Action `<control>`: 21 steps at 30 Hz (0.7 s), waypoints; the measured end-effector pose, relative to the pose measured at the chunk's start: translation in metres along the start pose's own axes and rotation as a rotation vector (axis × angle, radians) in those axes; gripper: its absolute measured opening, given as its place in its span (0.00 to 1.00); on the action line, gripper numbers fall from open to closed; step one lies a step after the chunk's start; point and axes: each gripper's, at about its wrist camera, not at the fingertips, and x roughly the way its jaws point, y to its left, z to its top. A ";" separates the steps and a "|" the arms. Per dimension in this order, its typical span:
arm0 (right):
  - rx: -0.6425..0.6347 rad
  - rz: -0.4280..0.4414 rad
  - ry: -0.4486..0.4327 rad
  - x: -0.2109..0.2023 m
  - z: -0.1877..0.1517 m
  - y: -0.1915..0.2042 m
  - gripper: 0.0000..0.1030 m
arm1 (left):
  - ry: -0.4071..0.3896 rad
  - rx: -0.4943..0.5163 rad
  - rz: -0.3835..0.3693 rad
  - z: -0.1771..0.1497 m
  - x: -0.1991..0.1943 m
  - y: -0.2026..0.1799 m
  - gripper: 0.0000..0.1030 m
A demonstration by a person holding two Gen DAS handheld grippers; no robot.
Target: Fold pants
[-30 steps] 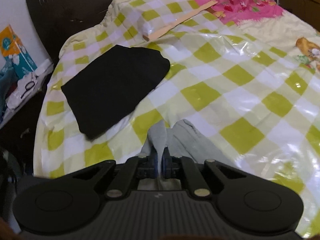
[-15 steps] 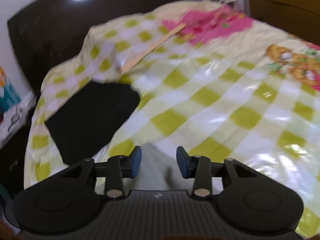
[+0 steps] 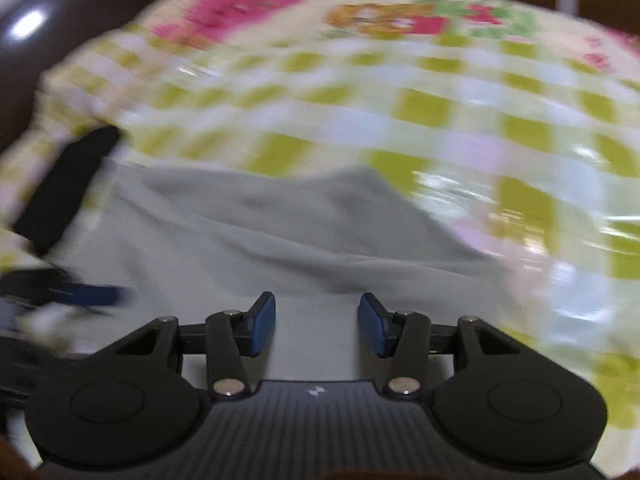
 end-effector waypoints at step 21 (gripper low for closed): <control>-0.110 0.216 -0.041 0.067 0.041 0.096 0.47 | 0.009 -0.016 0.039 -0.002 0.002 -0.013 0.85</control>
